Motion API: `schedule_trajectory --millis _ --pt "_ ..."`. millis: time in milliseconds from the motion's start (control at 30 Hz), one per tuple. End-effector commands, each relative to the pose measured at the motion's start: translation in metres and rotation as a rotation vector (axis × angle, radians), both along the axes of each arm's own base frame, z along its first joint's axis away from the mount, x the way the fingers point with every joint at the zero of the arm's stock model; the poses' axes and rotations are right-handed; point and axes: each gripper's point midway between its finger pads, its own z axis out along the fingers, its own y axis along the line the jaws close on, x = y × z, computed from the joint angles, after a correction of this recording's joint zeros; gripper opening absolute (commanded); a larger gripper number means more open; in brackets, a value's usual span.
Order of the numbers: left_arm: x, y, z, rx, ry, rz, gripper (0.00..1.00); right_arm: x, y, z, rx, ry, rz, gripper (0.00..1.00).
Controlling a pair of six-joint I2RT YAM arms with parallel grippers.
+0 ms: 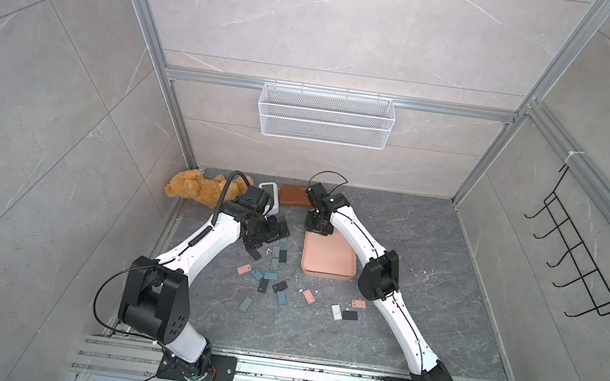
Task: Put the eraser in the storage box
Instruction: Place the eraser in the storage box, then pick up the eraser from the center of the board.
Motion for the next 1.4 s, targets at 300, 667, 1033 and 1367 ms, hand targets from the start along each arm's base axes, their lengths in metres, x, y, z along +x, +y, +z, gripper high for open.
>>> schedule_trajectory --millis 300,667,1033,1367 --pt "0.003 0.012 0.005 0.057 0.011 0.051 0.99 -0.001 -0.012 0.05 0.001 -0.042 0.026 0.62" --pt "0.019 0.019 -0.023 0.156 0.122 0.047 0.99 -0.023 -0.03 0.126 -0.039 -0.099 0.145 1.0" --pt "0.071 -0.003 -0.058 0.146 0.151 0.038 0.97 -0.029 -0.063 0.145 -0.205 -0.125 0.245 1.0" --pt "0.116 -0.012 -0.091 0.203 0.149 -0.031 0.81 -0.035 -0.074 0.134 -0.248 -0.086 0.234 1.0"
